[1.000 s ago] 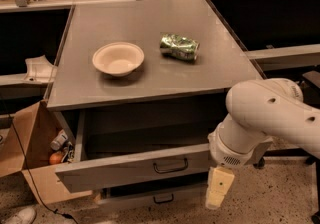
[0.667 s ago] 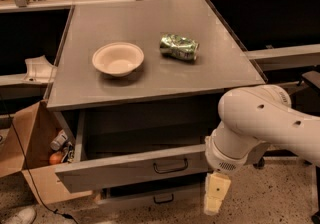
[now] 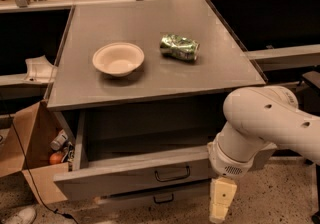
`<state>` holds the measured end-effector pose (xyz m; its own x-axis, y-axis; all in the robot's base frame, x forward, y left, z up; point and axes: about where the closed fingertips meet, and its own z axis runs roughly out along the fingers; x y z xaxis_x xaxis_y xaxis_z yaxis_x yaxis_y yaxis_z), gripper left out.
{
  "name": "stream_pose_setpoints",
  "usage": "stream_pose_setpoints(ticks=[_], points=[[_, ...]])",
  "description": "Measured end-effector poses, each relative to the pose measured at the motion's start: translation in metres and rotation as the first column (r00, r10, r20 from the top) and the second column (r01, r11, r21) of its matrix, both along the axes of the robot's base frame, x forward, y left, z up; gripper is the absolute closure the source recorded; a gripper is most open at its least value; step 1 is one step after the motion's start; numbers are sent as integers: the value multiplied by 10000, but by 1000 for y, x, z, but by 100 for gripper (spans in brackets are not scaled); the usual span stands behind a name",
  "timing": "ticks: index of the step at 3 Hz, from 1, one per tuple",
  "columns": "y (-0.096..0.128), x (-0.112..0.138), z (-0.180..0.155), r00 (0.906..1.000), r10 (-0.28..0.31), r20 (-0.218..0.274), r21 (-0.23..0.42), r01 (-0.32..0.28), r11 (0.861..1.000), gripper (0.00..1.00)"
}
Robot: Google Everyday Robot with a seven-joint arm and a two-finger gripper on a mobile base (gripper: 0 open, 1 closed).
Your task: Open top drawer
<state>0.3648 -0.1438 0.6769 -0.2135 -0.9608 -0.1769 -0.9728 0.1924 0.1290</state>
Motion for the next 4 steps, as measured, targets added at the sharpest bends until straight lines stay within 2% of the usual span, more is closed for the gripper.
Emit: stream_pose_setpoints(ticks=[1,2,3,4], points=[[-17,-26,25,9997,107,-240,285,-100,9995,0],[-44,-66,40,9957,365,-852,578,-316,9978,0],[-44,-66,40,9957,365,-852,578,-316,9978,0],[-41,-56,48,9983,272,-517,351,-254,9991,0]])
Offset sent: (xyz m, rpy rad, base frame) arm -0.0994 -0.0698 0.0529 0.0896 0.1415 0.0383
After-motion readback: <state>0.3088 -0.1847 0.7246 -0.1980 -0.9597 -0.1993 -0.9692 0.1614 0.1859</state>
